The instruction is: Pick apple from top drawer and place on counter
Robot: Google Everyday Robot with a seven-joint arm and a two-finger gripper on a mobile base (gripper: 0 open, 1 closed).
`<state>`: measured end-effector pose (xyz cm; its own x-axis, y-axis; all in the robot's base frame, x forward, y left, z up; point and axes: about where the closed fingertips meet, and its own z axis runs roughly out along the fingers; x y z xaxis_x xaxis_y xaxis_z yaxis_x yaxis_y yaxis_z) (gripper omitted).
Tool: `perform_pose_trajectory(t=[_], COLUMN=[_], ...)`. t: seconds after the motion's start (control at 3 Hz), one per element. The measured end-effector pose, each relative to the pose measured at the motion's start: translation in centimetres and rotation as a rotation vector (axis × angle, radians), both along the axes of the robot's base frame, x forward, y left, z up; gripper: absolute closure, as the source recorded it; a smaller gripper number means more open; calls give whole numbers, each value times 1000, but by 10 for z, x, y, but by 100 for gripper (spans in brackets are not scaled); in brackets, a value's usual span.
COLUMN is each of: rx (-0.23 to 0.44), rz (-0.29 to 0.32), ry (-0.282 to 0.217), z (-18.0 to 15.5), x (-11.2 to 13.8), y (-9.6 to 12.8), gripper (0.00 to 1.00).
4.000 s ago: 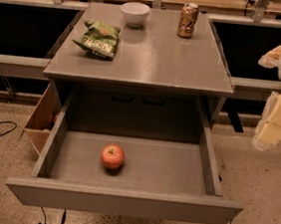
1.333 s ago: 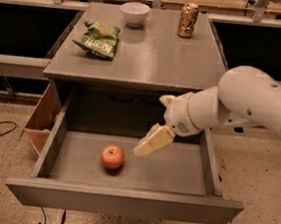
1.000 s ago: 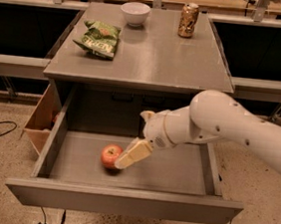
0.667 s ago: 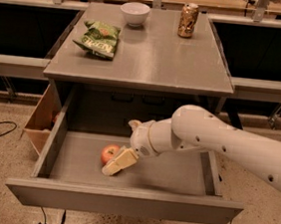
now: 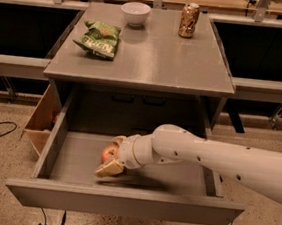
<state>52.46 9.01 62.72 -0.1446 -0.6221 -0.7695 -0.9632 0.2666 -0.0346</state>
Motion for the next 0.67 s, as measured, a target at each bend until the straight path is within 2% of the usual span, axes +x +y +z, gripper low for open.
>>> perform_pose_trajectory(t=[0.33,0.67], rx=[-2,-13], rz=[0,9], ry=[-3,-6], z=[3,15], x=[1,2], y=[0,-3], gripper=[58,81])
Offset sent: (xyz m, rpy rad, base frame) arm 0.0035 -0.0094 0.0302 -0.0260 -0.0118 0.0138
